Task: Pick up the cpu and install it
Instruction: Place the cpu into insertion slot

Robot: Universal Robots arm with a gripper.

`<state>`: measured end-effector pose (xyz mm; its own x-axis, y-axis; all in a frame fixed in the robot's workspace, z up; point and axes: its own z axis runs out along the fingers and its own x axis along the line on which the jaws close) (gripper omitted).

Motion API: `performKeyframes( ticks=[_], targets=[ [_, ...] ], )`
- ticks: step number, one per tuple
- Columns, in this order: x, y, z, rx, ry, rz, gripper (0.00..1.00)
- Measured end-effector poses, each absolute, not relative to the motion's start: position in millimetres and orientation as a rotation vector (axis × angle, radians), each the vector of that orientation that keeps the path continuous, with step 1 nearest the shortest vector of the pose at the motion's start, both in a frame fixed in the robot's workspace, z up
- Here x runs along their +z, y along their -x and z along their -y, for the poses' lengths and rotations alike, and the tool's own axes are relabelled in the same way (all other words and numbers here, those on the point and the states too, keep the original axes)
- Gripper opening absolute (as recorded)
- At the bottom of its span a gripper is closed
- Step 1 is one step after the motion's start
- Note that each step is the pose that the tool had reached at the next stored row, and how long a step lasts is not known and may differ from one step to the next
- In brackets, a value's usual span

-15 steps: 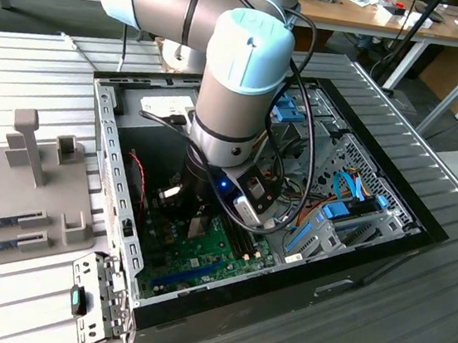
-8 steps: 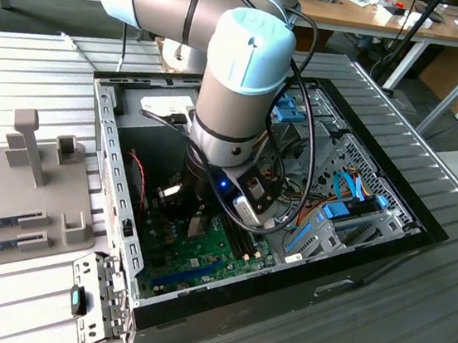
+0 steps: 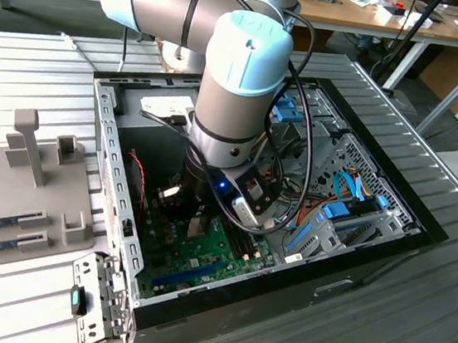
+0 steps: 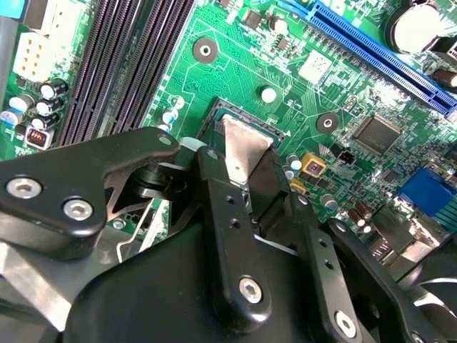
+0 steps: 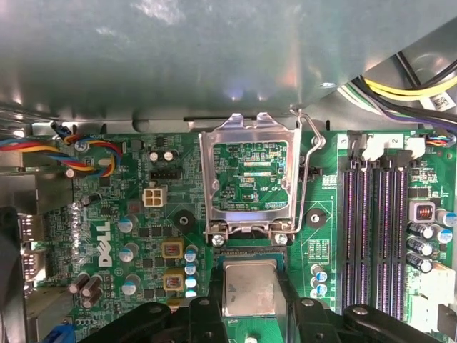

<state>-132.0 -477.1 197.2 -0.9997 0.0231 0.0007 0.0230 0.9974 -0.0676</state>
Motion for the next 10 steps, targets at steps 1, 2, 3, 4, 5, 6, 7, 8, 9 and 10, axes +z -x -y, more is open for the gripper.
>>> performKeyframes(
  ticks=[1, 2, 3, 4, 5, 6, 7, 8, 9, 10],
  targets=[
    [197.1, 132.0, 477.1, 0.107, 0.037, 3.138, 0.39],
    [196.8, 132.0, 477.1, 0.106, 0.037, 3.138, 0.39],
    [196.8, 132.0, 477.1, 0.106, 0.037, 3.138, 0.39],
    [196.8, 132.0, 477.1, 0.106, 0.037, 3.138, 0.39],
    [196.8, 132.0, 477.1, 0.106, 0.037, 3.138, 0.39],
    [196.7, 132.0, 477.1, 0.106, 0.037, 3.138, 0.39],
    [196.6, 132.0, 477.1, 0.106, 0.037, 3.138, 0.39],
    [196.6, 132.0, 477.1, 0.106, 0.037, 3.138, 0.4],
    [196.4, 132.0, 477.1, 0.106, 0.037, 3.138, 0.4],
    [196.4, 132.0, 477.1, 0.106, 0.037, 3.138, 0.45]
  ],
)
